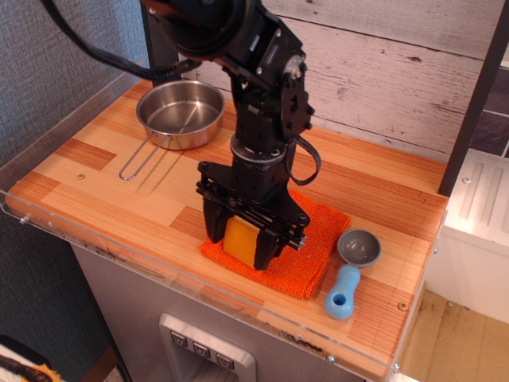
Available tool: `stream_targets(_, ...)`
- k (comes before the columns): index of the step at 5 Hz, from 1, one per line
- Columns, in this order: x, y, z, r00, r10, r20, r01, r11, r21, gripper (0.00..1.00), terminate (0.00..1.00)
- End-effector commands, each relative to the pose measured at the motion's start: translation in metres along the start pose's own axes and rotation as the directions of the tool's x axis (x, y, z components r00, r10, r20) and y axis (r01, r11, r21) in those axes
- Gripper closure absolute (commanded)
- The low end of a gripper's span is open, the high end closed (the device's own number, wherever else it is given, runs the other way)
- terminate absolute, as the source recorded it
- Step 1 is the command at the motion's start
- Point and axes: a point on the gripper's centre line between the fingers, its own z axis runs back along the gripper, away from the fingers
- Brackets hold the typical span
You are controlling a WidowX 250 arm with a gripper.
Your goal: Pick the cheese slice and put it into the stainless steel pan
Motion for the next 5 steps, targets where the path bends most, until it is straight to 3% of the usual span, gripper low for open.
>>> stream_targets(1, 0.014, 0.012, 0.06, 0.983, 0.044, 0.18, -0.043, 0.999, -0.013, 1.0, 0.0)
stream_targets(2, 0.02, 0.053, 0.092, 0.953, 0.158, 0.258, -0.156, 0.987, -0.029, 1.0, 0.0)
stream_targets(4, 0.039, 0.137, 0.082, 0.92, 0.325, 0.216, -0.329, 0.944, -0.022, 1.0, 0.0)
stream_targets(5, 0.05, 0.161, 0.063, 0.911, 0.374, 0.173, -0.373, 0.927, -0.041, 1.0, 0.0)
